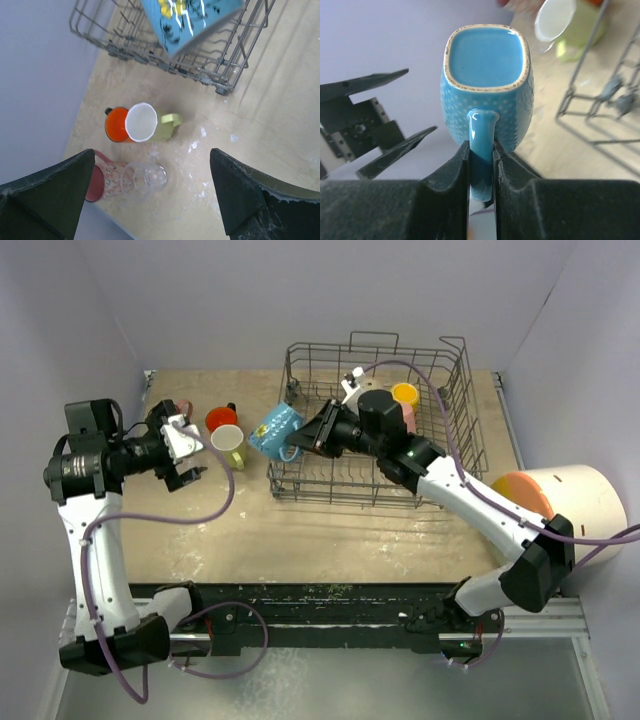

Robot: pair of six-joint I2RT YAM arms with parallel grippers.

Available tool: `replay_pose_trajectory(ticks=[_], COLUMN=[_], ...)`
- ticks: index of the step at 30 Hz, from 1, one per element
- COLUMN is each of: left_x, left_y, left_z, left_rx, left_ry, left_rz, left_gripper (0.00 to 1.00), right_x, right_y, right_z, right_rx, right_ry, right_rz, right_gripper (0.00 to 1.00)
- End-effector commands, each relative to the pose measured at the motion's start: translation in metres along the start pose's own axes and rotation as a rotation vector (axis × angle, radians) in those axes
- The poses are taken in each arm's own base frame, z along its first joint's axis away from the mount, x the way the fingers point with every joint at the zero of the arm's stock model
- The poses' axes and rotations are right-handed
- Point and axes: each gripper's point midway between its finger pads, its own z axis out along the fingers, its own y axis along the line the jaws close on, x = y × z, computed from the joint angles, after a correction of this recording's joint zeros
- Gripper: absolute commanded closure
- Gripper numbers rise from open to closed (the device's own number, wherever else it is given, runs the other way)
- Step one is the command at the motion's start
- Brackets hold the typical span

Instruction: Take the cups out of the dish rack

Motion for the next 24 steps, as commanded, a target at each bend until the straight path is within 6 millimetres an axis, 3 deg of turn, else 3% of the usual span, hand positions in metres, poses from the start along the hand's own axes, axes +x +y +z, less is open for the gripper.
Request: replay_pose_trajectory(ticks=[1, 7, 14, 24], left_x=[-0.043, -0.07, -0.082, -0.106], left_y=[-0.015, -0.032, -0.037, -0.031], left_z=[-0.01, -0.021, -0.027, -0.037], left_rx=[0.011, 0.008, -0.008, -0.042], left_ry=[-0.174, -0.28, -0.319, -0.386], left_rz=[0.206, 0.274, 0.318, 0.3], left_gripper=[0.01, 0.01, 0.02, 0.24], right_x=[0.003, 0.026, 0.038, 0.058], right_y=[0.106, 0.117, 0.136, 0.147], right_z=[-0.044, -0.046, -0.049, -0.046], right_rx=[-0.435, -0.524, -0.615, -0.662], right_ry=[0.019, 0.07, 0.096, 0.141], right_rz=[0.136, 0.249, 0.319, 0.369], right_gripper=[1.0, 1.0, 1.0, 1.0])
